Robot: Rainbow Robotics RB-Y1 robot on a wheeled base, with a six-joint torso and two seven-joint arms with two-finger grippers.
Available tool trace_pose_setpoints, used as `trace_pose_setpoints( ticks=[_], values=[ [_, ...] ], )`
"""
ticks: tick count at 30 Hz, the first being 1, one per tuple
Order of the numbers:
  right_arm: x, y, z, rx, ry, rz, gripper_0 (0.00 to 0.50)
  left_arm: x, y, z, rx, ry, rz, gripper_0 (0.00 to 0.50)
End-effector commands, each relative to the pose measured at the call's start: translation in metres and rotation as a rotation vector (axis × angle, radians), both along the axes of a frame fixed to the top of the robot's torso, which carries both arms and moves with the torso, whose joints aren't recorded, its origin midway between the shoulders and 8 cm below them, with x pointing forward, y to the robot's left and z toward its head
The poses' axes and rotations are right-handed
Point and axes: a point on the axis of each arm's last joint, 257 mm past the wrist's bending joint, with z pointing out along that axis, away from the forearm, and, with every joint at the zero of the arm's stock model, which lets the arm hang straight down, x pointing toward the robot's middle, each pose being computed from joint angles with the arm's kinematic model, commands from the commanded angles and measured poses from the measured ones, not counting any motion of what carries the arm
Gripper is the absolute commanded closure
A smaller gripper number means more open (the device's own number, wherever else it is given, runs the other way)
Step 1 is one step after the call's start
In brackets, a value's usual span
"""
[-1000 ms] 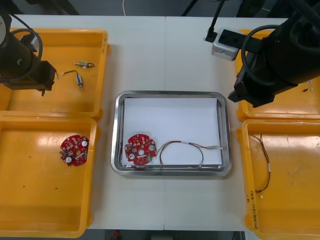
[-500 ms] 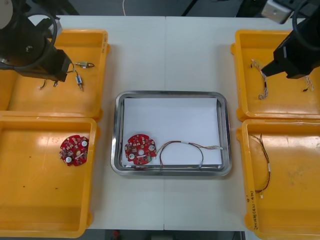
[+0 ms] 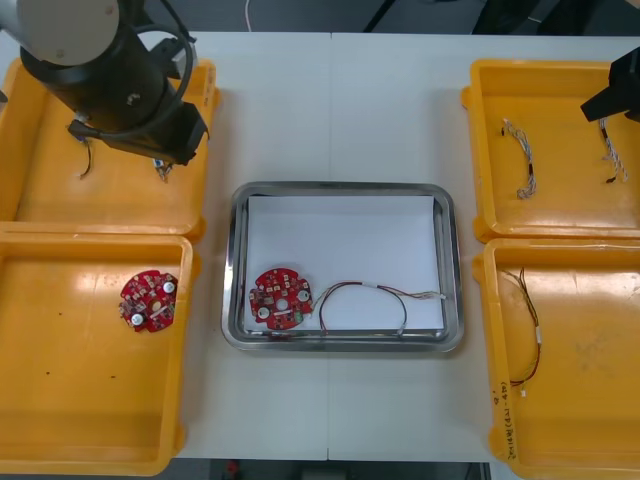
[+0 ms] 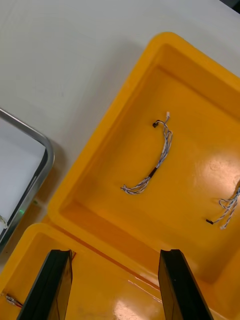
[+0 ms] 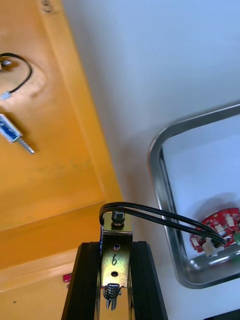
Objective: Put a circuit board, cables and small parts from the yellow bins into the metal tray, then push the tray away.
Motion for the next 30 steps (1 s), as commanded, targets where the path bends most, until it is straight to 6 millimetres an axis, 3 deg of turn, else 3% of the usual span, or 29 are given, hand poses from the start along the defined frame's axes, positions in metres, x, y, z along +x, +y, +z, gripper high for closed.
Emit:
trace_pose_setpoints(
  ticks=[1,6,14,22,30],
  values=[
    [0.003,-0.045,0.018,0.015,-0.032,-0.134,0.0,0.002,-0.051,0.018,-0.074,-0.064,0.062,0.5],
    [0.007,-0.064,0.018,0.019,-0.031,-0.191,0.0,-0.001,-0.081,0.003,-0.103,-0.061,0.055,0.5],
    [0.011,-0.08,0.019,0.028,-0.025,-0.244,0.0,-0.002,-0.11,-0.027,-0.099,-0.077,0.04,0.498],
    [0.017,-0.079,0.008,0.087,0.026,-0.266,0.0,-0.011,-0.118,-0.055,-0.066,-0.04,0.023,0.498],
    [0.029,-0.068,0.004,0.131,0.063,-0.292,0.0,-0.001,-0.124,-0.076,-0.079,-0.027,0.032,0.498]
  ],
)
